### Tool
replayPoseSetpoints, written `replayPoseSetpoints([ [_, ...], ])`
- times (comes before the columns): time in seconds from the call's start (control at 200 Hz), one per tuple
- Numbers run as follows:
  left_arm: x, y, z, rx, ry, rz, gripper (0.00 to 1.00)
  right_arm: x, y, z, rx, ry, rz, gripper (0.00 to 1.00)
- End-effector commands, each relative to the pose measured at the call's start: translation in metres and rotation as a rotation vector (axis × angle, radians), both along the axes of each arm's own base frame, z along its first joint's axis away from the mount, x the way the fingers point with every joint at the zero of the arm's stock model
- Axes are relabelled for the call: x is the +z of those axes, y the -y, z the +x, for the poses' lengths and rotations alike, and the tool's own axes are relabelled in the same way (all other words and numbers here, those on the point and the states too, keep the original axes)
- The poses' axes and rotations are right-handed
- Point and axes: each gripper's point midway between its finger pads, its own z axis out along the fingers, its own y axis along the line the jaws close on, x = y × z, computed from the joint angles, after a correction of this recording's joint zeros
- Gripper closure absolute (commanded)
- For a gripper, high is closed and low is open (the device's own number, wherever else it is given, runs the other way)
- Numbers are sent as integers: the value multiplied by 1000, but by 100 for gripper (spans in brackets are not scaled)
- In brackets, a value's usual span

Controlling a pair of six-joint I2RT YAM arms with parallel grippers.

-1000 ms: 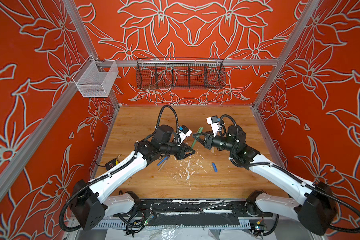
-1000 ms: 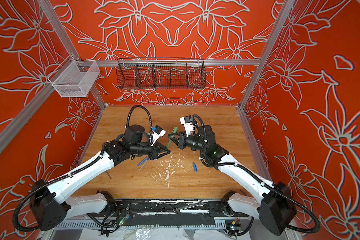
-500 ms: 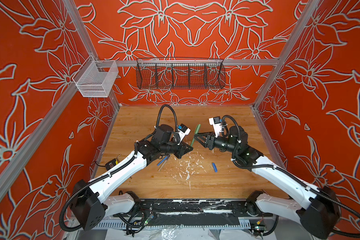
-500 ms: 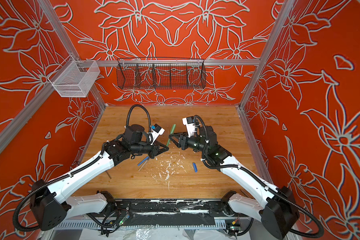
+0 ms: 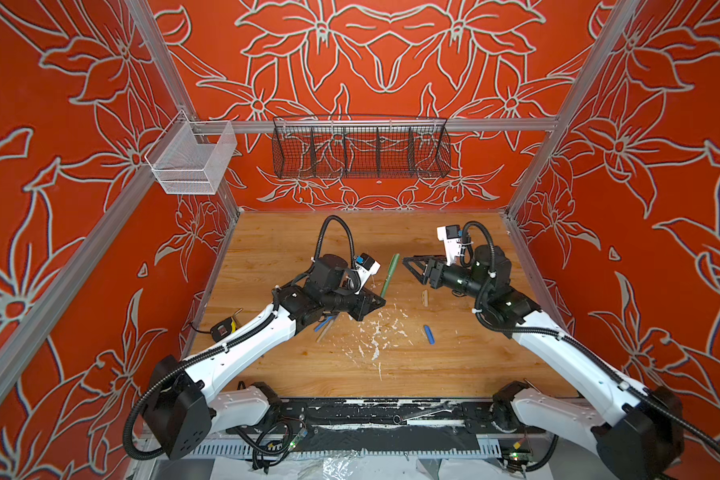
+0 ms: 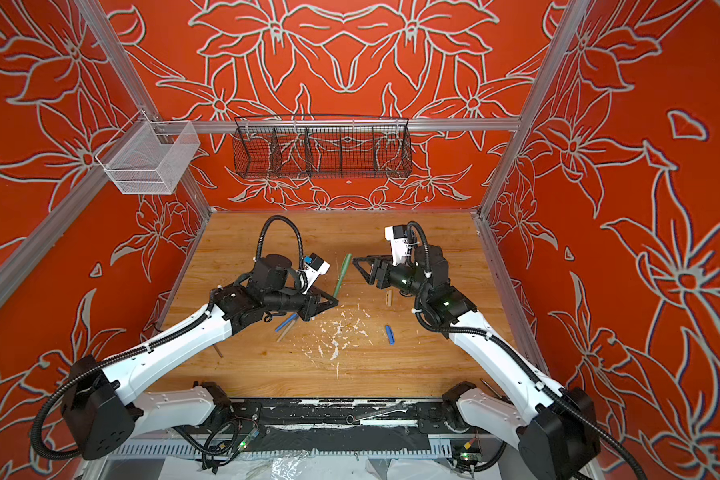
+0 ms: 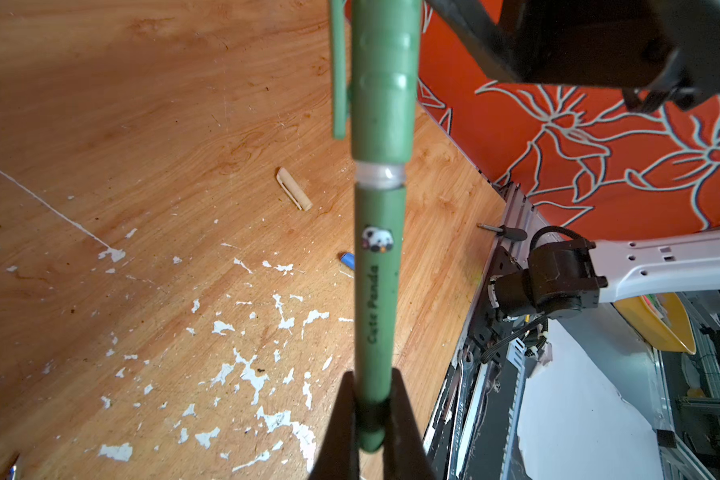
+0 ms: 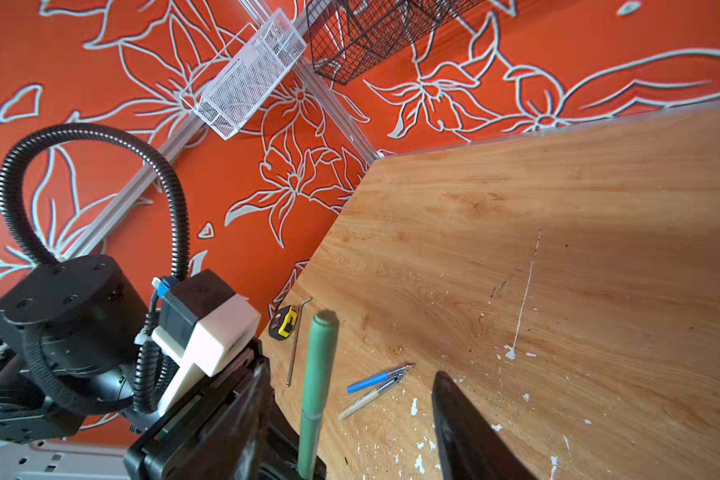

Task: Insert the pens into the pen caps

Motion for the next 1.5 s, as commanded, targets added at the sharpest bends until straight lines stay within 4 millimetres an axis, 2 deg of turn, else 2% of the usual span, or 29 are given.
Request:
replayPoseSetpoints([
  [0.0,13,3,-1,-14,28,-38,100,25,-7,-2,50,45,35,37],
  [0.3,13,5,-2,-26,24,-43,100,15,-16,9,71,17,17,37],
  [0.44,13,5,-2,-31,21,-42,100,21,-24,10,115,31,50,37],
  [0.861,12,6,-1,-32,17,-38,100,22,-37,16,150,34,63,38],
  [1.131,13,8,0,-42,11,-39,100,18,-44,17,173,26,58,42],
  [1.351,13,8,0,-40,10,-39,100,13,-44,17,167,21,41,55],
  [1.491,12,7,3,-24,9,-34,100,10,-44,18,163,16,34,74],
])
